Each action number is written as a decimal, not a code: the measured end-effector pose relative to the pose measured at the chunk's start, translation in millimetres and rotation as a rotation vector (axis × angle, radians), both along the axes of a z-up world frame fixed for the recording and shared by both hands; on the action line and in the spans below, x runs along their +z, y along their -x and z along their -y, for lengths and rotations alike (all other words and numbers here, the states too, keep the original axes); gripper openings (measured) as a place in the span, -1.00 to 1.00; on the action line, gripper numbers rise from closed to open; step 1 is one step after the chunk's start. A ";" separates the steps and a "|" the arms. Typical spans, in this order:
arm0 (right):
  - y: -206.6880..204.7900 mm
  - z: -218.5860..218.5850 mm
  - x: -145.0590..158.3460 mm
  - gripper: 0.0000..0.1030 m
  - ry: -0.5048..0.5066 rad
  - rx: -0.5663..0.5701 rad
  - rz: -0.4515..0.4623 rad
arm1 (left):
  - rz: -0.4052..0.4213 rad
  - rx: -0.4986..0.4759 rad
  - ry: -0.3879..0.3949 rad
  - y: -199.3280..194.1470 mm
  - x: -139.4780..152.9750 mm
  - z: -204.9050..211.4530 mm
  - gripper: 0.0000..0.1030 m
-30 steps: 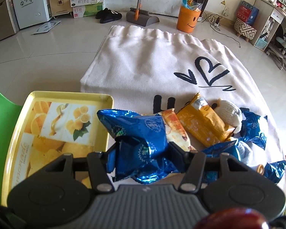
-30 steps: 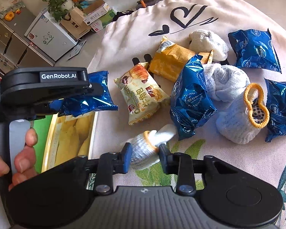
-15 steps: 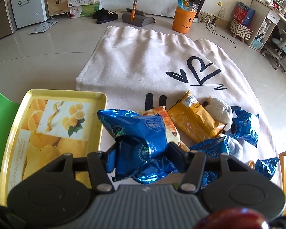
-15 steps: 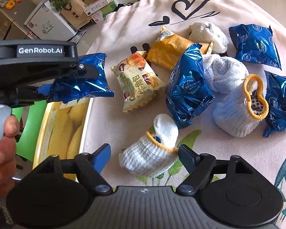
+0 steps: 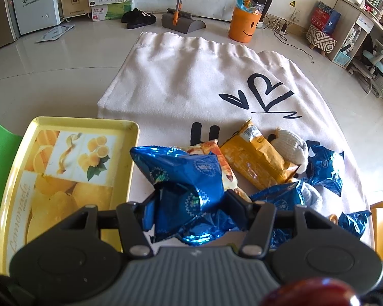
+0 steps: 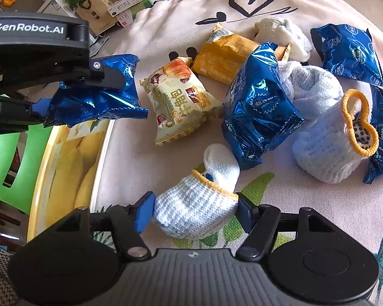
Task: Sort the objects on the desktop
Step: 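Lift blue packet with left tool toward tray while right tool carries sock, then open left tool over tray dropping packet while right tool releases sock there, then move both tools back over the pile of snacks and socks, then close left tool on a blue foil packet while right tool grasps orange-cuffed white sock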
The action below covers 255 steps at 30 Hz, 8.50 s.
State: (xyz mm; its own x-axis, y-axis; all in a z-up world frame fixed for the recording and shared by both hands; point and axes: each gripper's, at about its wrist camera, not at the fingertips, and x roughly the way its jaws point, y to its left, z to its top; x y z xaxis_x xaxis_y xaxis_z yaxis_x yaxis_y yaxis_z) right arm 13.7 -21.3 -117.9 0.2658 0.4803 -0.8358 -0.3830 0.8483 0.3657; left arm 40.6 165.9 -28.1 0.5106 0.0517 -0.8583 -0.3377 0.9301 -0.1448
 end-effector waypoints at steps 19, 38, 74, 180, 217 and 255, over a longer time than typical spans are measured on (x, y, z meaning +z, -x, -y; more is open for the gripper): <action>11.5 1.1 52.0 0.23 -0.097 0.014 0.076 | 0.022 0.009 -0.040 6.9 17.9 2.4 0.06; 13.1 -11.9 57.7 0.23 -0.116 0.025 0.072 | 0.018 0.044 -0.078 11.9 22.4 -8.0 0.06; 38.0 -103.8 33.1 0.23 -0.267 0.139 -0.073 | -0.007 0.540 -0.028 57.9 25.2 -156.0 0.06; 51.2 159.0 54.1 0.56 -0.039 -0.479 -0.144 | -0.109 0.164 0.035 -73.3 -46.3 86.8 0.99; 31.8 163.5 45.2 0.56 -0.085 -0.503 -0.204 | -0.078 -0.033 0.116 39.4 -39.3 68.5 0.99; -70.4 109.1 -4.7 0.00 -0.154 -0.516 -0.280 | -0.120 0.065 0.087 -2.3 -72.8 55.9 0.99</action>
State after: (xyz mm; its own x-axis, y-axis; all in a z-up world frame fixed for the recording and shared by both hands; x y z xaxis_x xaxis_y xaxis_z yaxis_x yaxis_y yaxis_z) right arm 84.1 -130.4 -122.6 0.2763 0.4689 -0.8389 0.1923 0.8283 0.5263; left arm 42.9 110.0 -100.9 0.4025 0.0038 -0.9154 -0.4163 0.8914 -0.1793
